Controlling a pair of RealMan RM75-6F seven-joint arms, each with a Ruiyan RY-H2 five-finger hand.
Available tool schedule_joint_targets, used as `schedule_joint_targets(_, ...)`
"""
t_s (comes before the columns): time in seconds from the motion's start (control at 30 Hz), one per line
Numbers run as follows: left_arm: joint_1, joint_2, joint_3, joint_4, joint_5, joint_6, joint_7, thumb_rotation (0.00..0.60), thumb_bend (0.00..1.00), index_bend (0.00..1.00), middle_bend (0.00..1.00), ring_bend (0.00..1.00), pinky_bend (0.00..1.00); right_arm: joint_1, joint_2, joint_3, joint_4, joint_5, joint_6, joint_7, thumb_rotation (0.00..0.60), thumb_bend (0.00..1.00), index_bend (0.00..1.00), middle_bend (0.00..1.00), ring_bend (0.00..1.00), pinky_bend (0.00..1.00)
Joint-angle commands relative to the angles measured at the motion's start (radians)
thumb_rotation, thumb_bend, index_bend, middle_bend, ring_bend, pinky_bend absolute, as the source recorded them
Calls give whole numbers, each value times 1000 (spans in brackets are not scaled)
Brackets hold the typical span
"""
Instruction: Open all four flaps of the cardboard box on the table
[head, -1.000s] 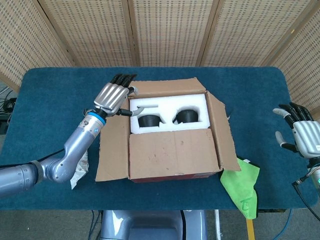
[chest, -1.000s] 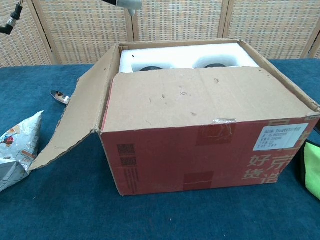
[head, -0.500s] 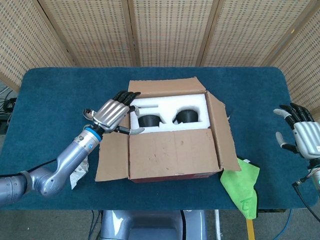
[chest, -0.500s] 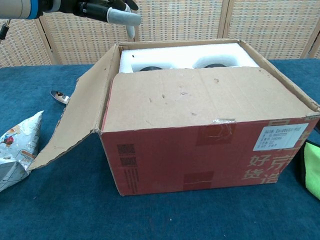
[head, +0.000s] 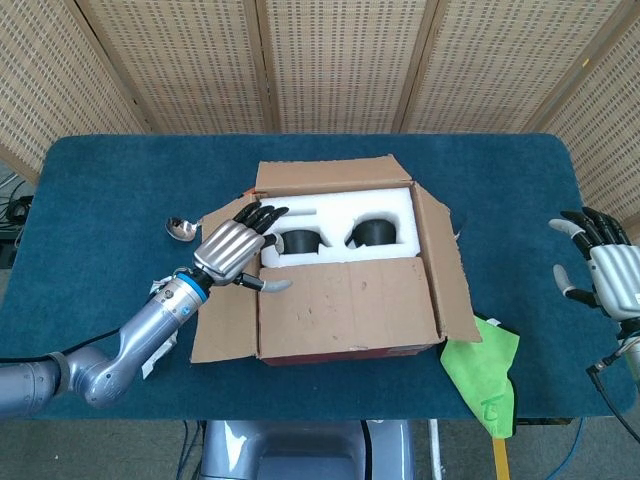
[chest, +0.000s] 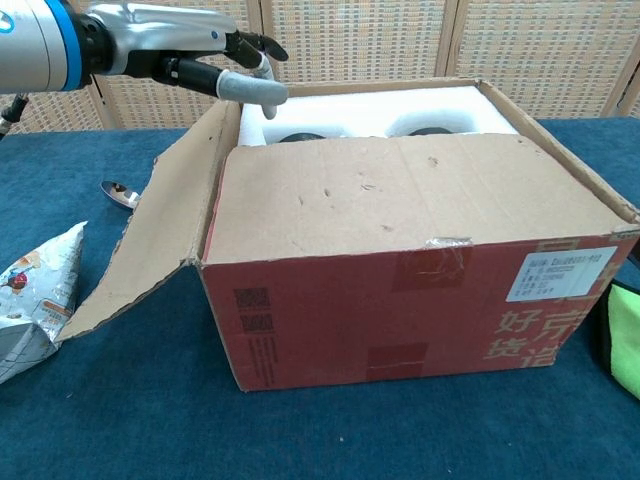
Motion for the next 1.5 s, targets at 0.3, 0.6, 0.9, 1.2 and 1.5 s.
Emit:
schedule_joint_targets(0.3, -4, -37, 27, 11, -5, -13, 2, 89, 106, 374, 0, 0, 0, 0, -1, -3, 6, -6, -3, 13, 600, 504, 184, 137, 0, 63)
schedule_joint_targets(0.6, -7, -59, 38, 27, -13, -13, 7, 87, 102, 374, 0, 0, 0, -7, 4, -4, 5, -10, 6, 21, 600, 504, 184, 137, 0, 63)
schedule_joint_targets(0.9, 6, -50, 33, 10, 5, -8, -32, 87, 105, 374, 0, 0, 0, -5, 0, -3, 9, -6, 1, 18, 600, 504, 184, 137, 0, 63)
schedule_joint_targets(1.2, 40, 14, -2, -28, 33, -48, -189, 87, 106, 374, 0, 0, 0, -3, -1, -1, 8, -5, 0, 15, 600, 504, 184, 137, 0, 63)
schedule_joint_targets(1.5, 79, 94, -56, -79, 109, -123, -416, 87, 103, 374, 0, 0, 0, -3, 2, 3, -3, -2, 4, 4, 600, 504, 184, 137, 0, 63)
